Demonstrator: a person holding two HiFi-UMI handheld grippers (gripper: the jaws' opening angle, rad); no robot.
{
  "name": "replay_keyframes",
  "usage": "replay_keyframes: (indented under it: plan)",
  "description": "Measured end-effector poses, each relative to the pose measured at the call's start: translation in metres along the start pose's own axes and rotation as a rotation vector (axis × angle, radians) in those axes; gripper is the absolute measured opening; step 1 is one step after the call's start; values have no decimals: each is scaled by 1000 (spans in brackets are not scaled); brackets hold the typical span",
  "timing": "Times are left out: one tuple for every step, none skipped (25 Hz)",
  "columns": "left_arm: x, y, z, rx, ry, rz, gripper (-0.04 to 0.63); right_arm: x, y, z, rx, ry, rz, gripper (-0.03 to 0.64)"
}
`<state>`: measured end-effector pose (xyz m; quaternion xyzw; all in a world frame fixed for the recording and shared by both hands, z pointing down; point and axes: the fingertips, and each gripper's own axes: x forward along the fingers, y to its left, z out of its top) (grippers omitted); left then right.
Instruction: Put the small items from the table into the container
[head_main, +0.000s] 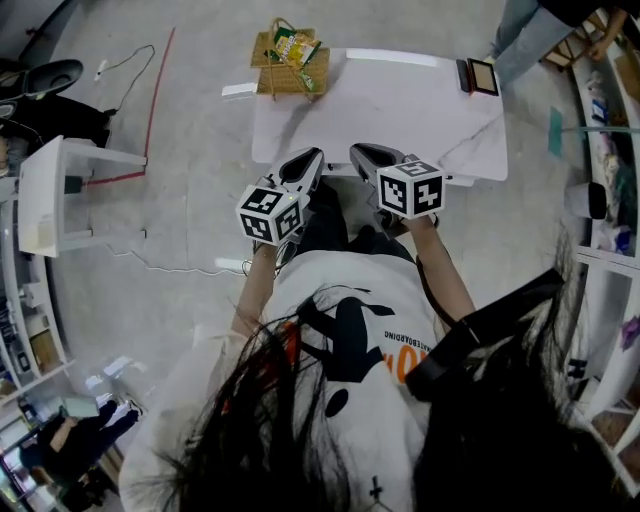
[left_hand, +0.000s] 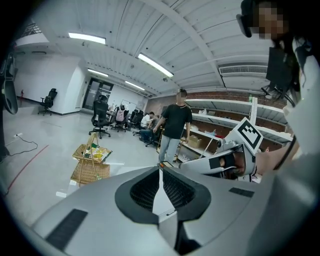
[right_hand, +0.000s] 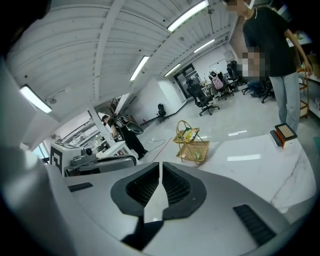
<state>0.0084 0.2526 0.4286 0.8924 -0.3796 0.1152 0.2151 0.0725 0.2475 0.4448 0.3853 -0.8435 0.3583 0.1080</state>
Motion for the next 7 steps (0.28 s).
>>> replay_keyframes:
  plan:
    - [3, 0, 0, 3, 6, -3, 15, -1, -4, 1, -3, -3, -9, 32]
    - [6, 0, 1, 6, 11, -5, 15, -2, -7, 3, -5, -5, -18, 32]
    - [9, 1, 2, 9, 15, -6, 15, -2, -10, 5, -7, -7, -25, 32]
    - [11, 2, 3, 11, 17, -6, 15, -2, -13, 7, -8, -9, -29, 32]
    - [13, 3, 5, 13, 19, -4, 15, -1, -15, 9, -8, -10, -32, 32]
    - [14, 5, 7, 16, 19, -2, 15, -1, -16, 11, -9, -12, -33, 32]
    - [16, 6, 9, 18, 20, 1, 15, 0, -18, 13, -9, -14, -34, 32]
